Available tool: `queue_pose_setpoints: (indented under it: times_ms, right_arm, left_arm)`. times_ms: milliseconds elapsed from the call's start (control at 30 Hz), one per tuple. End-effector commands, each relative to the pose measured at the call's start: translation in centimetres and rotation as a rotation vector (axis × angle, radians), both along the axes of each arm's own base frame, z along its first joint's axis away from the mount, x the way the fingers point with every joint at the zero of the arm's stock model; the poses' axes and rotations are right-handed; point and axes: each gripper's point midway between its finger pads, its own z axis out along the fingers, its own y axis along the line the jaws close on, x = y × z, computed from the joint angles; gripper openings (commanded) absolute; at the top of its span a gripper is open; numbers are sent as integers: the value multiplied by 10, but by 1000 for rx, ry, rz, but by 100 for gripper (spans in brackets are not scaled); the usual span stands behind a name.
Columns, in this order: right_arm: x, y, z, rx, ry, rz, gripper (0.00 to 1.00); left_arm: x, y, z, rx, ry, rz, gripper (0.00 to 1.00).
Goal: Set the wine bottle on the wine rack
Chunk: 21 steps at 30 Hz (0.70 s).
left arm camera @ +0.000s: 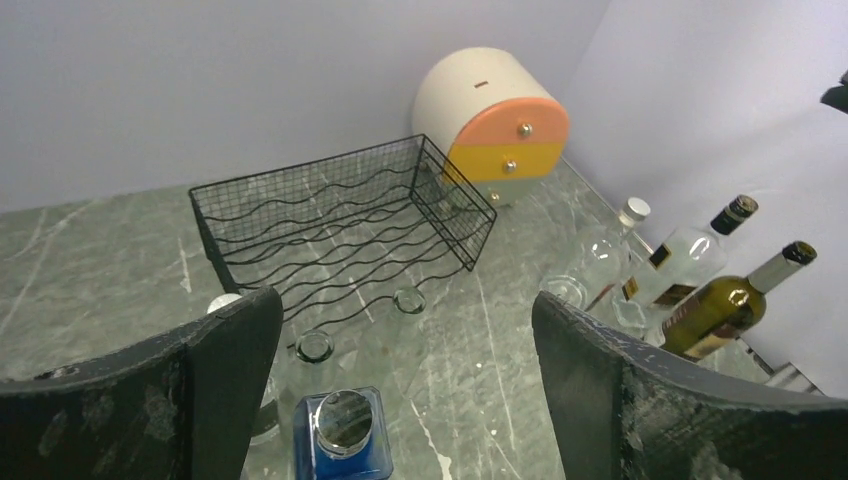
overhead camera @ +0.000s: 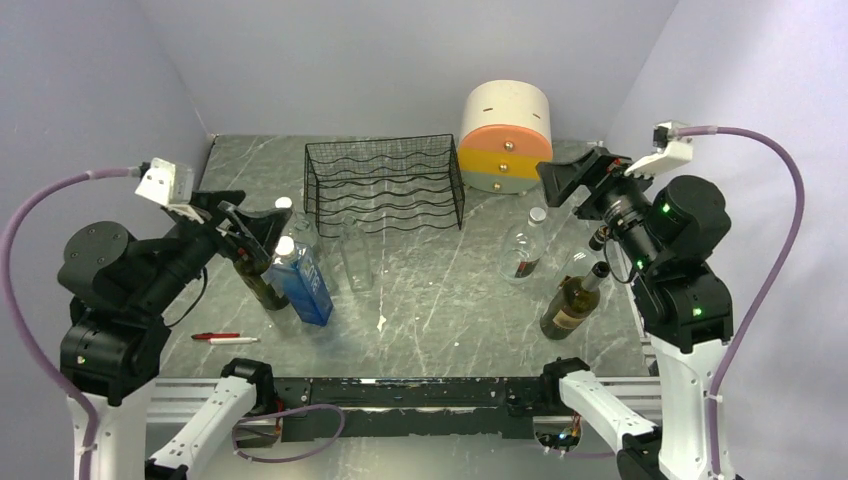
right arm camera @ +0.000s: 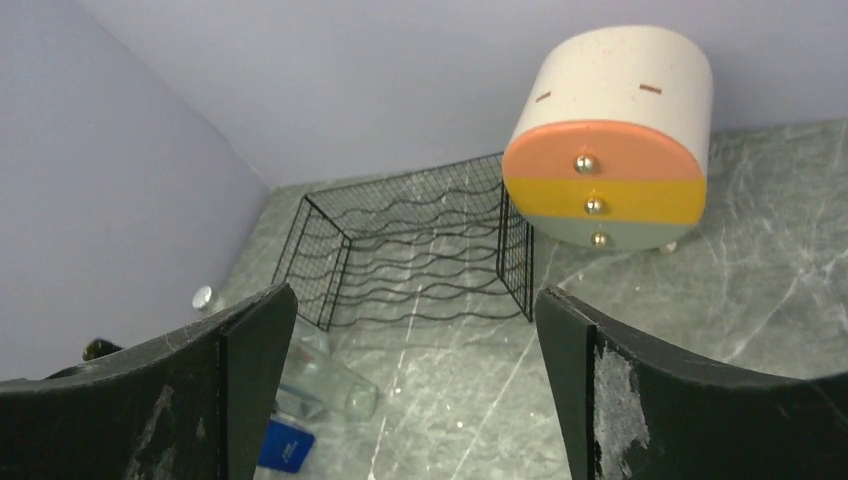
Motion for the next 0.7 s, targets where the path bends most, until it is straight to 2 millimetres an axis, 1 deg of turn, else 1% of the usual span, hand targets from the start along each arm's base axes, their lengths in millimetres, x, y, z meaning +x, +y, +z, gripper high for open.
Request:
queue_pose_setpoints:
  times_ms: [0, 67, 200, 233, 333, 400, 500, 567, 600, 667]
  right_arm:
    - [1, 12, -26, -27, 63, 79, 96]
    - [4, 20, -37, -43, 83, 132, 96]
    - [2, 48, -54, -76, 86, 318, 93]
    - [2, 56, -58, -89, 86, 375, 91]
    - [-5, 86, -62, -92, 61, 607, 88]
    - [-4, 97, -64, -76, 38, 684, 87]
    - [4, 110, -67, -67, 6, 728, 87]
    - [7, 126, -70, -74, -3, 744, 87]
    - [9, 138, -71, -84, -6, 743, 86]
    - [13, 159, -74, -99, -15, 701, 84]
  left_arm:
    - [-2, -18, 6, -28, -55, -107, 99]
    - [0, -25, 3, -30, -64, -152, 99]
    - [-1, -37, 4, -21, -103, -236, 99]
    - [-1, -39, 4, -20, -110, -244, 99]
    - [4, -39, 5, -24, -111, -245, 100]
    - [7, -39, 4, -27, -103, -240, 100]
    - [12, -37, 2, -29, -103, -219, 100]
    - [17, -33, 1, -29, -104, -187, 100]
    - [19, -31, 1, -27, -106, -172, 100]
    - [21, -28, 2, -22, -118, -149, 99]
